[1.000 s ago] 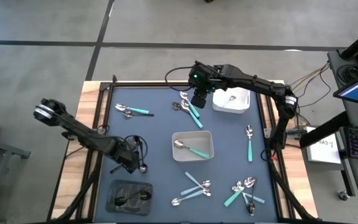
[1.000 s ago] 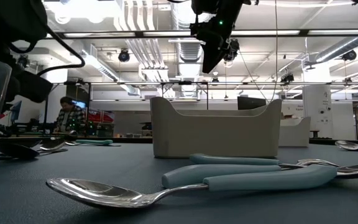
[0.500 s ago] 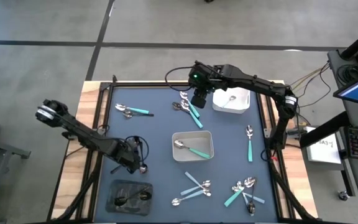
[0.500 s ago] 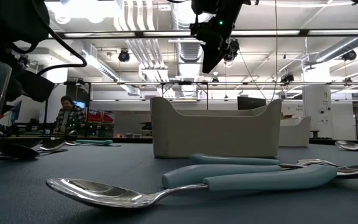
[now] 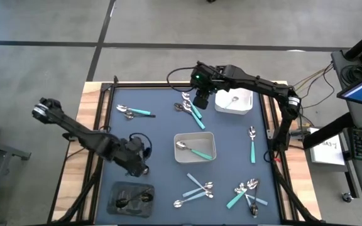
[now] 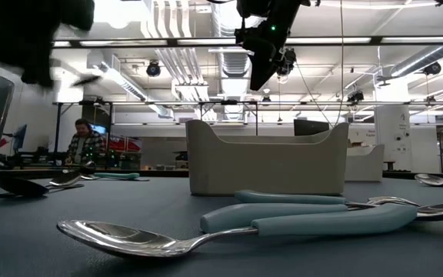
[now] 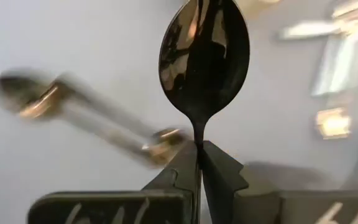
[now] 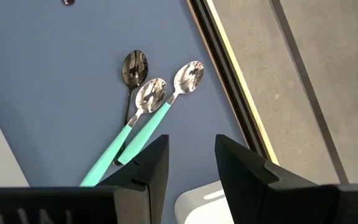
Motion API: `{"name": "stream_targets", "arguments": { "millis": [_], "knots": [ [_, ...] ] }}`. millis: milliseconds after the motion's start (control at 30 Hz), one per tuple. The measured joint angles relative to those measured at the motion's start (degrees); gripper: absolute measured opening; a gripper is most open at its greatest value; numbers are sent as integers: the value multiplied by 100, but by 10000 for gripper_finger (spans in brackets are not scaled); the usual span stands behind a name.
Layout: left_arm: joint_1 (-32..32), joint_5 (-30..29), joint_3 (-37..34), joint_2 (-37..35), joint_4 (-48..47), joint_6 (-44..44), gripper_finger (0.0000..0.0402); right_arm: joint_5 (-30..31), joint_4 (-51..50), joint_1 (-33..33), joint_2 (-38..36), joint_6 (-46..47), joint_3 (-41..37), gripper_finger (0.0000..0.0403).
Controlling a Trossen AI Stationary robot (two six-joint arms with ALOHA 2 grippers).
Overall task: Sort silverware by color (type)
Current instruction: Put the black spoon into the black bin
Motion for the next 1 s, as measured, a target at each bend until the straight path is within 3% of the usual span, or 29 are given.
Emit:
{"name": "stream_targets", "arguments": {
  "millis": [133,367,467,733,867,1000],
  "knots": [
    [-278,12,580,252,-150,72,1,-2,12,0,0,0,0,123],
    [-915,151,1408,1063,469,406,1,-2,15,0,2,0,0,123],
    [-1113,201,1880,1548,209,93,0,-2,14,0,2,0,0,123],
    [-1398,1213,2914,2711,-551,-824,1,-2,15,1,2,0,0,123],
    [-1394,1542,3389,3102,-1490,-1460,9,-2,15,0,2,0,0,123],
    [-1430,1719,3636,3220,-1821,-1848,23,-2,15,0,2,0,0,123]
  ]
}}
